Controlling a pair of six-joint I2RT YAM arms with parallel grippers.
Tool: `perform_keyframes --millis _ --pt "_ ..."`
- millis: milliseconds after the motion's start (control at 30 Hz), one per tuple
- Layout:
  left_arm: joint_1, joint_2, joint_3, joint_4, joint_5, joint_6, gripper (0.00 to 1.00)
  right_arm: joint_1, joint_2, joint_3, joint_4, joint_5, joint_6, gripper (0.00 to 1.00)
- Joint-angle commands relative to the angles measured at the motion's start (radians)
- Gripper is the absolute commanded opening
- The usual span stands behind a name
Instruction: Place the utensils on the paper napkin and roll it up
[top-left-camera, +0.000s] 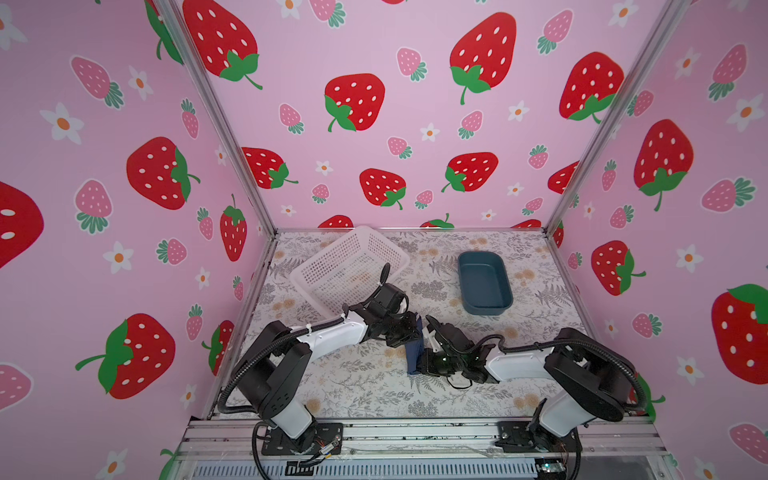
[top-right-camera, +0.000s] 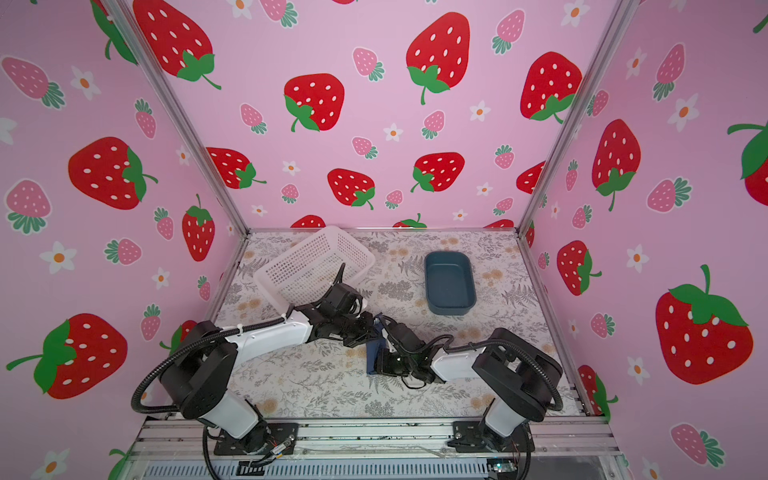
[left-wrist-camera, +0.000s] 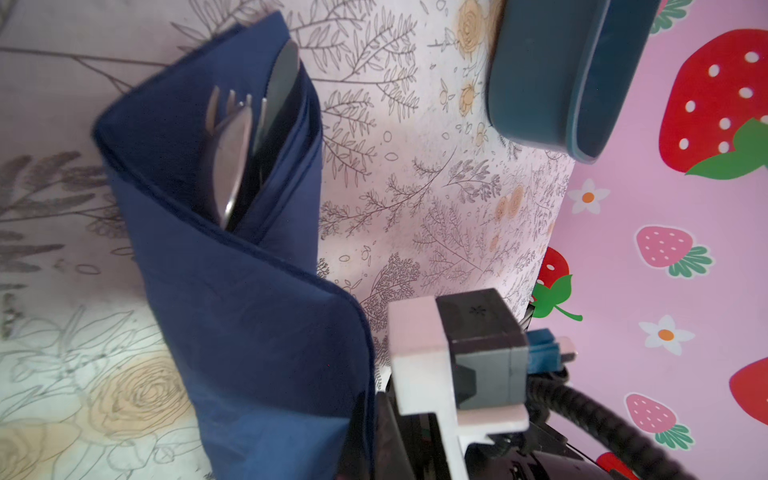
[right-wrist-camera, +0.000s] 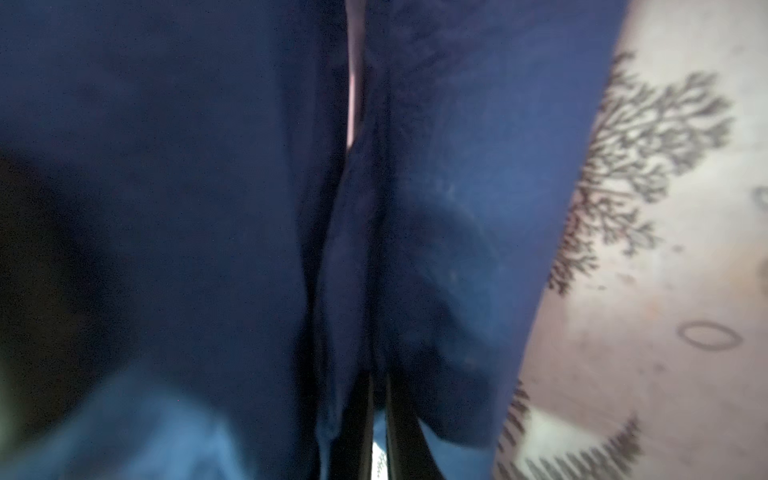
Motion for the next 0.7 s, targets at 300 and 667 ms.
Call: perform_keyframes --millis 300,667 --pt "-0.016 0.042 0.036 0.065 0.0 -0.043 0.0 -0.01 -0.024 -0.054 0.012 -0.01 0.014 0.13" --pt "-0.014 0.036 0.028 0.038 -0.027 -0.022 0.0 -0.027 -0.113 -0.089 0.014 0.001 0.005 0.14"
